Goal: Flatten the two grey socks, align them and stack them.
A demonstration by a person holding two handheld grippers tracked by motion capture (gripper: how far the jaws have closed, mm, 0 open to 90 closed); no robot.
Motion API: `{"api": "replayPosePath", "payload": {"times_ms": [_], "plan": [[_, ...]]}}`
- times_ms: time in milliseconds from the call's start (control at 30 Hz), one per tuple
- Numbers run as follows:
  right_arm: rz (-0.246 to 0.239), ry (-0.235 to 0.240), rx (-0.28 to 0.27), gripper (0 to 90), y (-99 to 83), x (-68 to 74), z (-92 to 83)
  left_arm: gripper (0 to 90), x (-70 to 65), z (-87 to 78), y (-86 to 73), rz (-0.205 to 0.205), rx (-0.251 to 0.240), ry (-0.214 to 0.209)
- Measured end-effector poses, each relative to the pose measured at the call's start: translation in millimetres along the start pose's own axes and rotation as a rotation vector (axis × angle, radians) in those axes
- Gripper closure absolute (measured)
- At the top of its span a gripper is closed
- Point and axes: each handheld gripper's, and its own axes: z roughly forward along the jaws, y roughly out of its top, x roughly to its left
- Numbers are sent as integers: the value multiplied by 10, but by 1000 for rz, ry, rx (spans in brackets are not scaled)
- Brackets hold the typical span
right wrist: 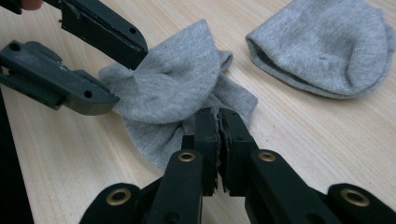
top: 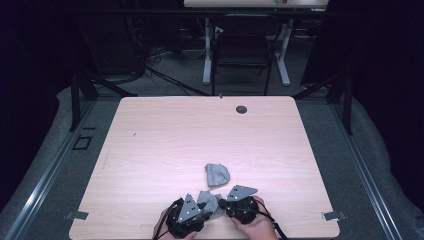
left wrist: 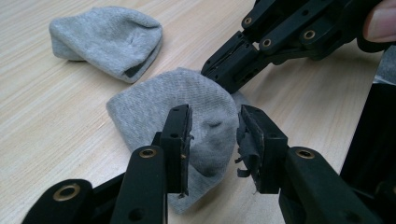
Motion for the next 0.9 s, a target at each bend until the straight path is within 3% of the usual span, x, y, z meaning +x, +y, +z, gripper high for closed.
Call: {"api": "replayPosePath", "payload": {"times_ms": [167,333,600,900], "plan": [[-9,1,11,870,-1,12,13,664,-36,43,-17,26,23,10],[-12,-1,9,873,-1,24,20,815,-42,51,-21,45,32,5],[-25,5,18,878,1,22,12,884,41,-31,2,12,6,2],[-28,-5,27,878,-3,20,-8,884,187,-198,-32,-34,-5,53]]}}
